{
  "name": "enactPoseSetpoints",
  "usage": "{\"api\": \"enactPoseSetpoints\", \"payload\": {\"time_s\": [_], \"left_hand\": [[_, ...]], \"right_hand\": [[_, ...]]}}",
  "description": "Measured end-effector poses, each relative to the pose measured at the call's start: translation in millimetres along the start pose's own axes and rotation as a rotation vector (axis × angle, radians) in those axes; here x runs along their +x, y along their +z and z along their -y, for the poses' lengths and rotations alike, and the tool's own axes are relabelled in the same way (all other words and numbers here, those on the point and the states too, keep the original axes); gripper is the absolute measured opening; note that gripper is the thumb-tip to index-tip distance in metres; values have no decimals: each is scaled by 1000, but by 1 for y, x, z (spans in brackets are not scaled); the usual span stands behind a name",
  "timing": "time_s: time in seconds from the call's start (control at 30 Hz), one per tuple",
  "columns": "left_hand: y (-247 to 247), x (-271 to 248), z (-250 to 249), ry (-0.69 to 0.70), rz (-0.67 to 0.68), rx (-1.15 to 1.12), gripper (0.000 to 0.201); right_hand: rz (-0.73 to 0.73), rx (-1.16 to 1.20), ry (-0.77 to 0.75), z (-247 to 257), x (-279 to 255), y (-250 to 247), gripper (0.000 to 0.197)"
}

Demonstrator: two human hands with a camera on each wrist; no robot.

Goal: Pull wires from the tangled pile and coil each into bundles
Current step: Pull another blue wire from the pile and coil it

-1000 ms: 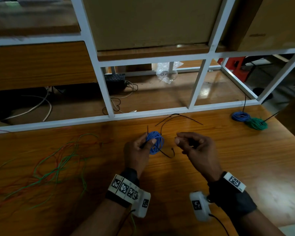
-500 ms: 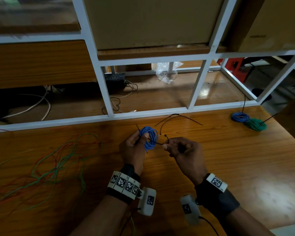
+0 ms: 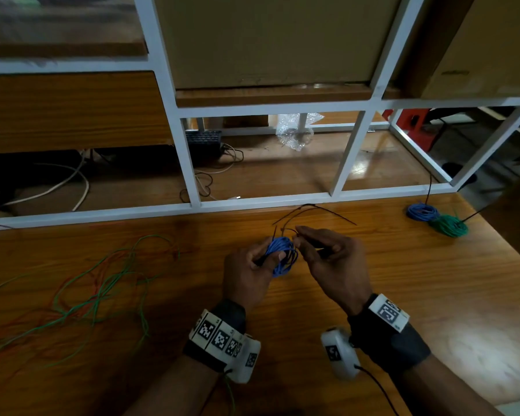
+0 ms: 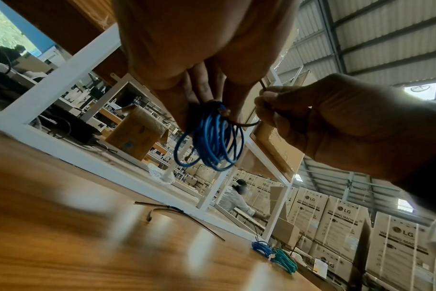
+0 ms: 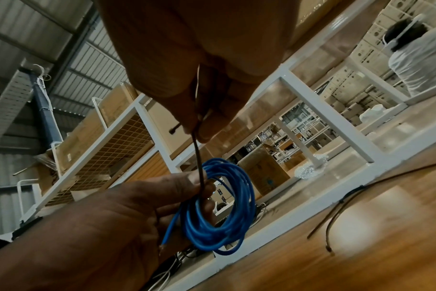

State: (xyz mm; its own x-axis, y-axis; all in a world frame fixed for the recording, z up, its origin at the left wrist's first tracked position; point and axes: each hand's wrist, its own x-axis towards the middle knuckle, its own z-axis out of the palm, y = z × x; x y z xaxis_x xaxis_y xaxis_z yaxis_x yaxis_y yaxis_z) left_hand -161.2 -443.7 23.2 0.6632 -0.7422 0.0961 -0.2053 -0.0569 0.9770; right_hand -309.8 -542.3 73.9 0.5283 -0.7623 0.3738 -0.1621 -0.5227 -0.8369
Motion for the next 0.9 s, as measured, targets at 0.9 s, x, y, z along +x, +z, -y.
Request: {"api": "enactPoseSetpoints", "payload": {"time_s": [0.9], "left_hand": [[-1, 2, 0, 105, 24, 74, 44]], "right_hand": [[7, -126, -78, 3, 4, 2, 18]]}}
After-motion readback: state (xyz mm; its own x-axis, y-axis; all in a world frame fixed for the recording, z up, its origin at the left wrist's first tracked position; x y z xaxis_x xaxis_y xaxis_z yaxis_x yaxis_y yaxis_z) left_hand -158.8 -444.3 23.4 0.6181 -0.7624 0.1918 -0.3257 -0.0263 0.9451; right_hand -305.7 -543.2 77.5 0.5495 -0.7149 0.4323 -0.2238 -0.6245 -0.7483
